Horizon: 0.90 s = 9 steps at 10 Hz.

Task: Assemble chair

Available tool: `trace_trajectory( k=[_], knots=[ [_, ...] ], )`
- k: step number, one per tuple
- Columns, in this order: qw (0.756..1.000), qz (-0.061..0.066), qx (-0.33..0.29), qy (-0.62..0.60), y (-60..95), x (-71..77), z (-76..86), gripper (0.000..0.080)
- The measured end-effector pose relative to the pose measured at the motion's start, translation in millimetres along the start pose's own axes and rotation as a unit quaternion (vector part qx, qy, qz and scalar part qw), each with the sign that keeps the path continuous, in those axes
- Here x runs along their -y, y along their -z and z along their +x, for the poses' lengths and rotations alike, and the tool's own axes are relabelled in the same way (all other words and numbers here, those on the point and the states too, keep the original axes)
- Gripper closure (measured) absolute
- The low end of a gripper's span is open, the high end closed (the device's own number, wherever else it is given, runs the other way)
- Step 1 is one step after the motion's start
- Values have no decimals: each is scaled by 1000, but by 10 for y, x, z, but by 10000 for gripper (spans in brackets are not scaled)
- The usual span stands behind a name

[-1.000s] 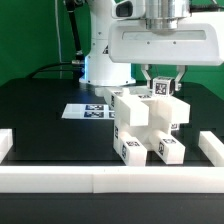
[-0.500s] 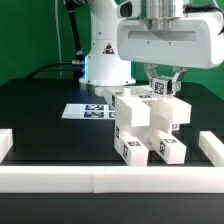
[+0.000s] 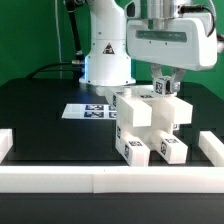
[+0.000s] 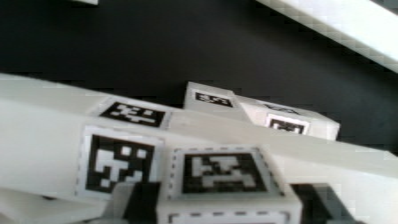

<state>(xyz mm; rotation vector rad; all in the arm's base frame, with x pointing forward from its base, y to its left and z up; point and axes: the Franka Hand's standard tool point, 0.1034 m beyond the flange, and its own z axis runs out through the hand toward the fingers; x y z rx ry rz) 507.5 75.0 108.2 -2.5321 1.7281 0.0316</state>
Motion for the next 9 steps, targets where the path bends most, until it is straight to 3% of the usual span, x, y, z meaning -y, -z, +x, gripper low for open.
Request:
trace_trajectory(
  k=[3, 5, 7, 9],
  knots=[
    [1000, 0, 0, -4, -1, 0, -4, 517],
    [1000, 0, 0, 24, -1, 0, -3, 200],
    [994, -1, -1, 108, -2, 1, -13, 165],
    [974, -1, -1, 228, -2, 5, -22, 151]
  ],
)
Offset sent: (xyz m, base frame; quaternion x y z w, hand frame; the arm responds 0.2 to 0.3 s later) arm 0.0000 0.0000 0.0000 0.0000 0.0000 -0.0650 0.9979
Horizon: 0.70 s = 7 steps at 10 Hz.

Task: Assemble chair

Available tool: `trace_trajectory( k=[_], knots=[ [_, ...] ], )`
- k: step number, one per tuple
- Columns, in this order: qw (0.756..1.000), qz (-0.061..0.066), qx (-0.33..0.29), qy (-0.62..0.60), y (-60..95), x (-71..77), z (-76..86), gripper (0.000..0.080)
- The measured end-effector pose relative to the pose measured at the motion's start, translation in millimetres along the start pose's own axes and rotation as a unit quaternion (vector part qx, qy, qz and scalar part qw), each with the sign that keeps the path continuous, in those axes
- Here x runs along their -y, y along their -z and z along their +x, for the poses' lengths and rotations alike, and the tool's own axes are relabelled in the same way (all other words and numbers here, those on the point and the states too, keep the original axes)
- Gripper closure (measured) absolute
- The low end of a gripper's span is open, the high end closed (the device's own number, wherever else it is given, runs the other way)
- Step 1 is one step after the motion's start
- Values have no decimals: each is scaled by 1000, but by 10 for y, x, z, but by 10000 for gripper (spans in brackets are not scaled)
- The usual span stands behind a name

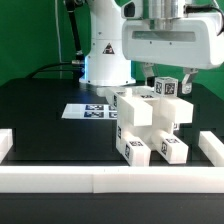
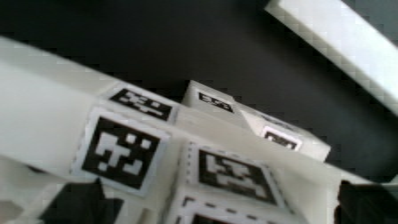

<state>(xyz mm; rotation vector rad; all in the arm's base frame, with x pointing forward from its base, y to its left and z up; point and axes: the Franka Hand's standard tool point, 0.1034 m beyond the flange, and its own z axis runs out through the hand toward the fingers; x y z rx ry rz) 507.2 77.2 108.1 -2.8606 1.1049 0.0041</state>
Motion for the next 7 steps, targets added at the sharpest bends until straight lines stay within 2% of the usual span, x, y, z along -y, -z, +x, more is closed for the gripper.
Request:
trace_trajectory(
  k=[5, 7],
  knots=[
    [986, 0, 0, 169, -1, 11, -14, 151],
    [962, -6, -2, 274, -3, 17, -24, 151]
  ],
)
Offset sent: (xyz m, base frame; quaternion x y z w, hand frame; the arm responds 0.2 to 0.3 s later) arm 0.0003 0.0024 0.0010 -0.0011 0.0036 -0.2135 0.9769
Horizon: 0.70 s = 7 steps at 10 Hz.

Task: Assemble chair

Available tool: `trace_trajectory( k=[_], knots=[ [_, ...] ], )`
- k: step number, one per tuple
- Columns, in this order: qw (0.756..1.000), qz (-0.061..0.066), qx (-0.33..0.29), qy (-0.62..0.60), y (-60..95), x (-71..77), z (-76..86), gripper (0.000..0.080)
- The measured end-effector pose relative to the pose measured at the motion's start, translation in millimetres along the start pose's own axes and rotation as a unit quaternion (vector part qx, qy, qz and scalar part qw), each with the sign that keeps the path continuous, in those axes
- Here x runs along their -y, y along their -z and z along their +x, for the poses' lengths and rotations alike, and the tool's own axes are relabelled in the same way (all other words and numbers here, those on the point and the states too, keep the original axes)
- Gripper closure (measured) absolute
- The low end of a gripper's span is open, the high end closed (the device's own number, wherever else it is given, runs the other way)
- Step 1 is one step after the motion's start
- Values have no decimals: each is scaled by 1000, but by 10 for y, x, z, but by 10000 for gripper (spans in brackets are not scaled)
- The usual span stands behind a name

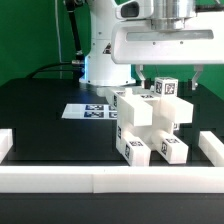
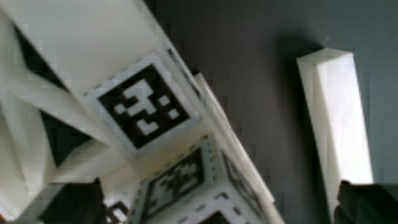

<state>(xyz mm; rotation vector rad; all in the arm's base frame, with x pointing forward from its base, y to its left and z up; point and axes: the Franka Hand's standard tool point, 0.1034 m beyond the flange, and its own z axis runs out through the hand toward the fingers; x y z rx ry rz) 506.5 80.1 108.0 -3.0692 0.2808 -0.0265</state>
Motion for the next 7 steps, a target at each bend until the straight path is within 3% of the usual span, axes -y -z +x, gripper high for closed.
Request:
trace_trajectory(
  k=[5, 6, 7],
  knots=[
    [986, -6, 1, 169, -2, -23, 1, 151],
    [986, -6, 1, 169, -2, -30, 3, 280],
    [986, -6, 1, 168, -2, -31, 4, 280]
  ],
)
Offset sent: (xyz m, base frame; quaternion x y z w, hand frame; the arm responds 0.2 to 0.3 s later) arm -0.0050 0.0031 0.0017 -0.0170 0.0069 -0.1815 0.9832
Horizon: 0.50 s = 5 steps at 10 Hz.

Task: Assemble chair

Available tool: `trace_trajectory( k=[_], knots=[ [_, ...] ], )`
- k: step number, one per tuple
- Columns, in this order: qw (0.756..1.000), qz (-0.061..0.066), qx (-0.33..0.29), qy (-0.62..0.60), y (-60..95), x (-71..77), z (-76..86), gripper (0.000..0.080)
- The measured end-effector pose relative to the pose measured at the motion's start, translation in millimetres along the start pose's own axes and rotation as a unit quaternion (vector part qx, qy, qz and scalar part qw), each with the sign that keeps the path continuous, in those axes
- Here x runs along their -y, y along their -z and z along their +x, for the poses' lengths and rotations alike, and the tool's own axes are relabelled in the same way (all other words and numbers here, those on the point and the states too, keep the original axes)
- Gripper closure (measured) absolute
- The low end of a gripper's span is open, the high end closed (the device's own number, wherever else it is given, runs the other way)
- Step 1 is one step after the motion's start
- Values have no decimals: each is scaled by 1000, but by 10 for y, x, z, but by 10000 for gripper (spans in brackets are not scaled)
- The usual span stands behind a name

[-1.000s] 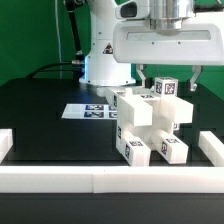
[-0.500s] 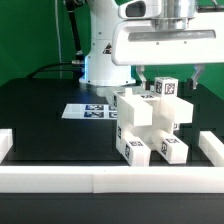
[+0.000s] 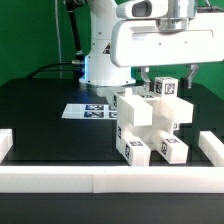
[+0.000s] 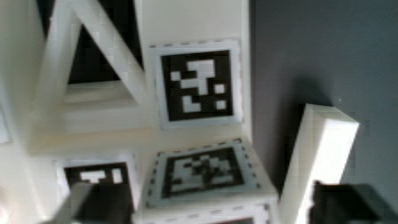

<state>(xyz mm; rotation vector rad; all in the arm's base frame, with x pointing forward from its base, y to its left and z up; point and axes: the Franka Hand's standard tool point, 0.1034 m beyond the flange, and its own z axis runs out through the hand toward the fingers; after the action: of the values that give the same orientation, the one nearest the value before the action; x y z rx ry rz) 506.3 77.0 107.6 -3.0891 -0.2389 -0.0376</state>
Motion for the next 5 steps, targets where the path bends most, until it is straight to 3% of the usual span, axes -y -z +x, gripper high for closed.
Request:
trace_trajectory(
  k=[2, 5],
  knots=[
    [1000, 0, 0, 0, -1, -4, -1, 527],
    [1000, 0, 0, -18, -2, -4, -1, 527]
  ],
)
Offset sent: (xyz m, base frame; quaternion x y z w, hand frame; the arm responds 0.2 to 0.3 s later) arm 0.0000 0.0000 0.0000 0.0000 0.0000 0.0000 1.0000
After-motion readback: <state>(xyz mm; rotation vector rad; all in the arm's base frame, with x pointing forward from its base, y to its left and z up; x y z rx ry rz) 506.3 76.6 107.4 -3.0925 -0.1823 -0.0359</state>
